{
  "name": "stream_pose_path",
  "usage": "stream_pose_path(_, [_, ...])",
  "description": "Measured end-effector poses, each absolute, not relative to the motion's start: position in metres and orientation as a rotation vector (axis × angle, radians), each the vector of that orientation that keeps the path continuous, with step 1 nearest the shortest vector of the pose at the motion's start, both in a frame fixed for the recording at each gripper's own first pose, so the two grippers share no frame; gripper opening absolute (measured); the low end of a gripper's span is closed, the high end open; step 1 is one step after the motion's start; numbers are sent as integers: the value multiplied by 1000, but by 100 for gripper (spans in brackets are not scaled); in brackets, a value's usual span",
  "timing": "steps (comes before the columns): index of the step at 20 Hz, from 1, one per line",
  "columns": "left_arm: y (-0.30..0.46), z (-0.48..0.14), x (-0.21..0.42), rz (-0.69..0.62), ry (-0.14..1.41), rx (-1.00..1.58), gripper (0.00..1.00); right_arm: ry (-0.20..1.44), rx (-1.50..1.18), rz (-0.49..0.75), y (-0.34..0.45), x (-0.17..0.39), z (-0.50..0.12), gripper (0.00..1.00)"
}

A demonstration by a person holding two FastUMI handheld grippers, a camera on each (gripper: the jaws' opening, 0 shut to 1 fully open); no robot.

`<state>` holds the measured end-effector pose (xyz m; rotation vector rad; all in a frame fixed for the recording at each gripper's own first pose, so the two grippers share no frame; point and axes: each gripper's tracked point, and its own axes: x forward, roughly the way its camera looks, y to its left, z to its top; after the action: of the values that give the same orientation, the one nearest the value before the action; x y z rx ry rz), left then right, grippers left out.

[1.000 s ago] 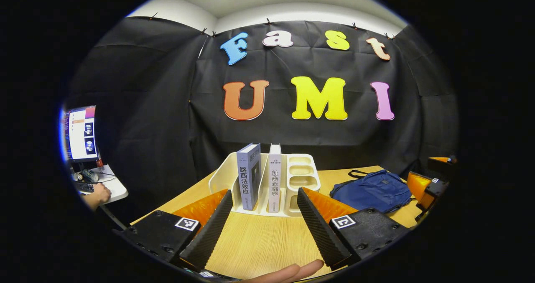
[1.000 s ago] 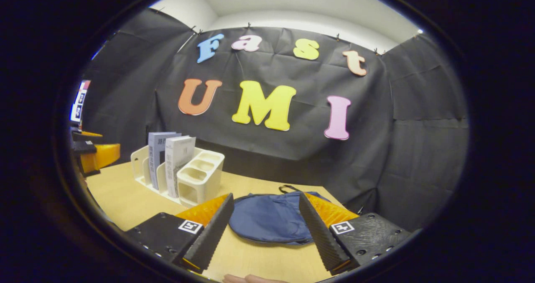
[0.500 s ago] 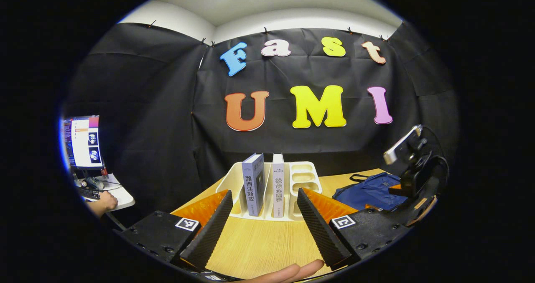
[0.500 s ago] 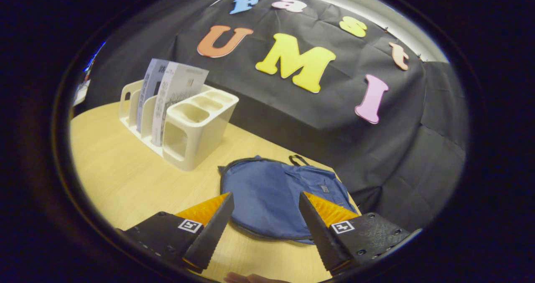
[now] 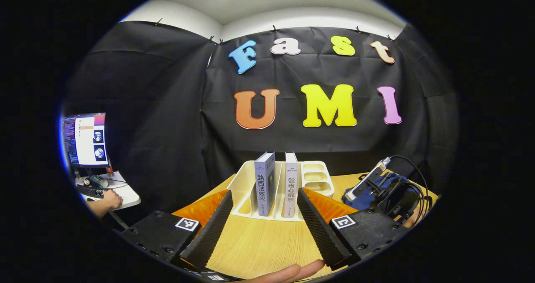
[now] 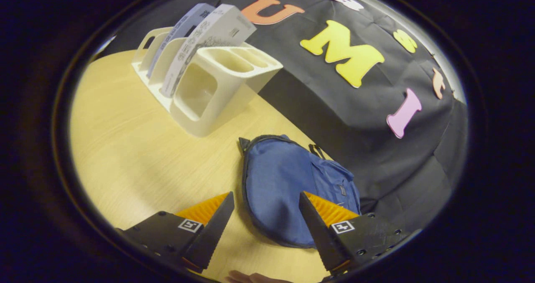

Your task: Open the schoolbag, grab two books from the bookshelf and put them into the schoolbag.

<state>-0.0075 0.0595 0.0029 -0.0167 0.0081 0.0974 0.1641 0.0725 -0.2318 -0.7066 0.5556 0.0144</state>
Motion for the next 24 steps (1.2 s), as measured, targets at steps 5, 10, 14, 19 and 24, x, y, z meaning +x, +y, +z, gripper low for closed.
stream_pose_path(5, [66, -5, -2, 114, 37, -39, 99, 528, -755, -36, 68, 180, -218, 93])
stream_pose_path(10, [65, -3, -1, 102, 37, -41, 99, 507, -775, -86, 67, 200, -204, 88])
stream_pose_path(14, [52, -3, 3, 58, 31, -40, 99, 514, -810, -95, 68, 231, -208, 78])
stream_pose_path(19, [61, -4, 3, 73, 25, -27, 99, 512, -772, -118, 63, 252, -211, 38])
stream_pose_path(24, [67, -15, 11, 60, 62, -32, 99, 494, -683, -61, 61, 261, -197, 14])
